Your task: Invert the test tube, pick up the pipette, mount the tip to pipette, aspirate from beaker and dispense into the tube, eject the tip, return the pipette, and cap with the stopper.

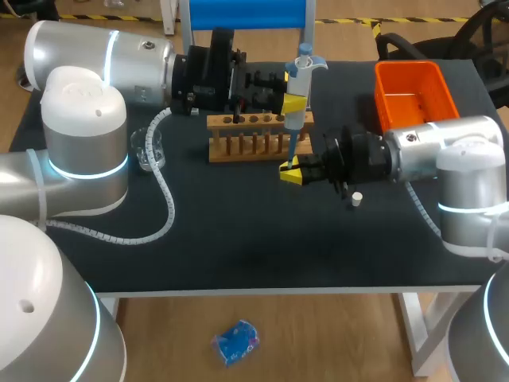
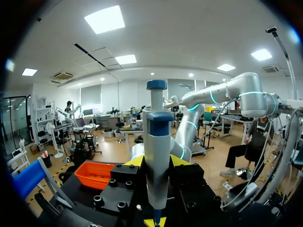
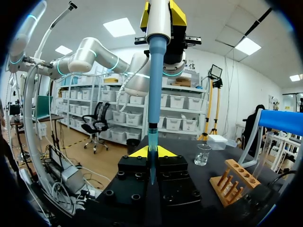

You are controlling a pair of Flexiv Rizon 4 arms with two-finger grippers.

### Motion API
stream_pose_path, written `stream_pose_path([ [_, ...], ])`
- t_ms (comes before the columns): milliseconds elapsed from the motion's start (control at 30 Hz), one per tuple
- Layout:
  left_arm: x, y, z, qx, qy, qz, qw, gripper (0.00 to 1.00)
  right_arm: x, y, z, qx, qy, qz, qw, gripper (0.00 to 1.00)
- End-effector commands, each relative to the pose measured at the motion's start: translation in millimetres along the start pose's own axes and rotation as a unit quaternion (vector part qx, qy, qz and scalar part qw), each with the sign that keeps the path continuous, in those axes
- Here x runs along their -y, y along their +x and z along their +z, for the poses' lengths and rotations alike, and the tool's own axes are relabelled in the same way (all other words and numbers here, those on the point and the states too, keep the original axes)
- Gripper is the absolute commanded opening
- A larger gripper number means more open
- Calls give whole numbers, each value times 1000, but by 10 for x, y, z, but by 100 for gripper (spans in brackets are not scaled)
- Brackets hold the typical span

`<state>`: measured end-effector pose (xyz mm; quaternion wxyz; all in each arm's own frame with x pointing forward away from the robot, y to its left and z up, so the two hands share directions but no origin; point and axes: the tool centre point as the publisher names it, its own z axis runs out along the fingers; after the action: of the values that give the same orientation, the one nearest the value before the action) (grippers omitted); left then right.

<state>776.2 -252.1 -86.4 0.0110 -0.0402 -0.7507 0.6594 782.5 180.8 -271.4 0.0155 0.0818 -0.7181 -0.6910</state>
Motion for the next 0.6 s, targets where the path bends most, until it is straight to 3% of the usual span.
stream_pose_path([
  [33, -22, 0, -8, -1, 0, 0, 1000, 0, -20, -1, -8, 0, -2, -2, 1000, 0],
  [600, -22, 0, -8, -1, 0, 0, 1000, 0, -56, -20, -2, -1, -11, -6, 1000, 0],
])
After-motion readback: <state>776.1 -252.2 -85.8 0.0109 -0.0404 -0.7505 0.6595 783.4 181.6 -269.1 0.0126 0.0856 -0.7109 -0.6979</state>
